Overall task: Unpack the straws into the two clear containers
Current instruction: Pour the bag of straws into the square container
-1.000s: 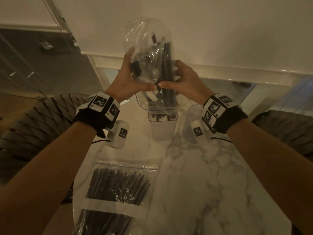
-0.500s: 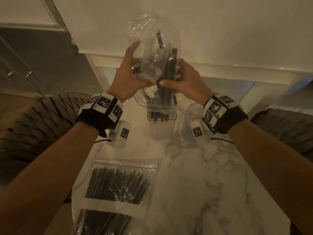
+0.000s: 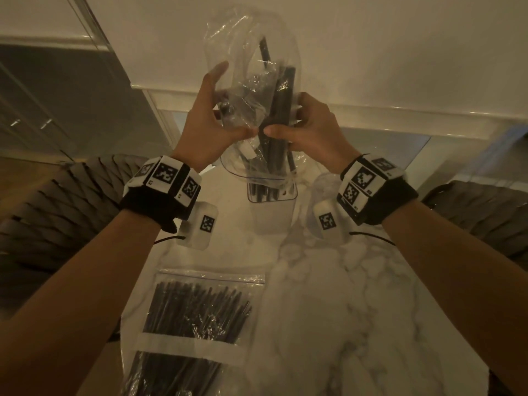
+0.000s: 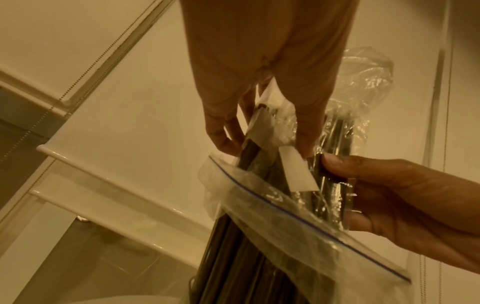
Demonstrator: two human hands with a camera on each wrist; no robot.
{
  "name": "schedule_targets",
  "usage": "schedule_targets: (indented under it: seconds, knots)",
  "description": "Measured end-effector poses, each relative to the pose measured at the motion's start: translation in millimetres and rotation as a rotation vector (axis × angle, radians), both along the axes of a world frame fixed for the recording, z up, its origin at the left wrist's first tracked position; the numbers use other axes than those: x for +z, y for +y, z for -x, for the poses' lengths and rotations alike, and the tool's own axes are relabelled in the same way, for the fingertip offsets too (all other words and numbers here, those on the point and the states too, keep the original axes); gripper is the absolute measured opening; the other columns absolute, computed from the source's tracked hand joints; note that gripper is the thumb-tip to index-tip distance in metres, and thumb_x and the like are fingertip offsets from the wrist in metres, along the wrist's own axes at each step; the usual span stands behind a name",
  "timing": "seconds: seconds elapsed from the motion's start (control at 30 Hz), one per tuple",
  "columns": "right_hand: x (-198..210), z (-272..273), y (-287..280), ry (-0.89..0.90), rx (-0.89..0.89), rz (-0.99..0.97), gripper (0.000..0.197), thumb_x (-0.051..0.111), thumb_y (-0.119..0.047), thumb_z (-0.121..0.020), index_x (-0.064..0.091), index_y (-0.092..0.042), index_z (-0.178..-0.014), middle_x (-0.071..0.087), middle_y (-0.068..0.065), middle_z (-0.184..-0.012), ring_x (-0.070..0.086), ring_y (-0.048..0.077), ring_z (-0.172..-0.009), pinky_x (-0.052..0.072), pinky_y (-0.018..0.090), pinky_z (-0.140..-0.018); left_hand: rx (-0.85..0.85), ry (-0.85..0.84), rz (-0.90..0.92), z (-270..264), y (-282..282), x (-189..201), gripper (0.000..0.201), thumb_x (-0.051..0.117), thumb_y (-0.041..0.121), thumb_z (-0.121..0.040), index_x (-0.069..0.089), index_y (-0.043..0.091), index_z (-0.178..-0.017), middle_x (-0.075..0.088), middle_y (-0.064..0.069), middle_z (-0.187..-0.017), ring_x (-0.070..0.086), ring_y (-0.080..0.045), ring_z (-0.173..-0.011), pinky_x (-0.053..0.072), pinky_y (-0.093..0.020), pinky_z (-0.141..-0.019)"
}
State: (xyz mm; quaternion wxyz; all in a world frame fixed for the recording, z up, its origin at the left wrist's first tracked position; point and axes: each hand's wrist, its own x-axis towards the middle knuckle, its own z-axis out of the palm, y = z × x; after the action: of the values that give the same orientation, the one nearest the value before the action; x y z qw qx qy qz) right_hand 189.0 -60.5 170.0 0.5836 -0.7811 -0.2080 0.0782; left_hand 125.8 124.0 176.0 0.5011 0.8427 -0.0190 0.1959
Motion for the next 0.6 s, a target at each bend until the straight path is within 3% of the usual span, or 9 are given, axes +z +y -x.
schedule_targets:
  seconds: [0.1, 0.23, 0.37, 0.5, 0.6]
  knots:
    - [-6.1, 1.3, 0.7, 0.023, -0.013, 0.011, 0.058, 0.081, -0.030, -0.066, 0.054, -0.014, -0.115, 0.068, 0.006, -0.106, 0.068, 0.020, -0.094, 0.061, 0.041, -0.071, -0.006, 0.024, 0.014, 1.3, -1.2, -6.2, 0.101, 0.084, 0.019, -0.065, 0.024, 0.020, -0.145, 0.054, 0.002, -0.120, 0.057, -0.009, -0.110, 0.049, -0.022, -0.094]
    - [-14.2, 2.6, -1.6, 0.069, -0.012, 0.009, 0.055, 0.079, -0.023, -0.070, 0.052, -0.011, -0.117, 0.065, 0.008, -0.110, 0.067, 0.020, -0.096, 0.061, 0.037, -0.069, -0.011, 0.048, 0.024, 1.3, -5.3, -12.9, 0.100, 0.084, 0.016, -0.066, 0.024, 0.019, -0.145, 0.055, -0.002, -0.122, 0.056, -0.003, -0.107, 0.047, -0.017, -0.090]
    - [-16.8, 2.2, -5.6, 0.109, -0.002, 0.001, 0.054, 0.078, -0.020, -0.072, 0.051, -0.013, -0.118, 0.063, 0.006, -0.111, 0.066, 0.018, -0.097, 0.061, 0.032, -0.070, -0.004, 0.061, 0.041, 0.9, -9.1, -15.3, 0.099, 0.084, 0.017, -0.066, 0.025, 0.022, -0.145, 0.055, -0.004, -0.122, 0.057, -0.005, -0.104, 0.048, -0.018, -0.086]
    - [-15.3, 0.7, -8.6, 0.137, 0.029, 0.022, 0.056, 0.076, -0.024, -0.073, 0.048, -0.018, -0.121, 0.061, 0.004, -0.114, 0.065, 0.019, -0.100, 0.061, 0.039, -0.073, -0.019, 0.064, 0.037, 0.6, -8.4, -12.5, 0.097, 0.085, 0.020, -0.065, 0.027, 0.025, -0.143, 0.056, -0.001, -0.121, 0.057, -0.004, -0.104, 0.048, -0.016, -0.085]
    - [-12.2, 1.4, -11.2, 0.128, 0.046, 0.050, 0.056, 0.077, -0.030, -0.072, 0.050, -0.020, -0.121, 0.062, 0.002, -0.114, 0.067, 0.018, -0.097, 0.061, 0.039, -0.069, -0.021, 0.069, 0.029, -0.1, -5.3, -12.1, 0.086, 0.083, 0.017, -0.067, 0.034, 0.026, -0.138, 0.056, 0.007, -0.110, 0.059, -0.006, -0.098, 0.051, -0.016, -0.079]
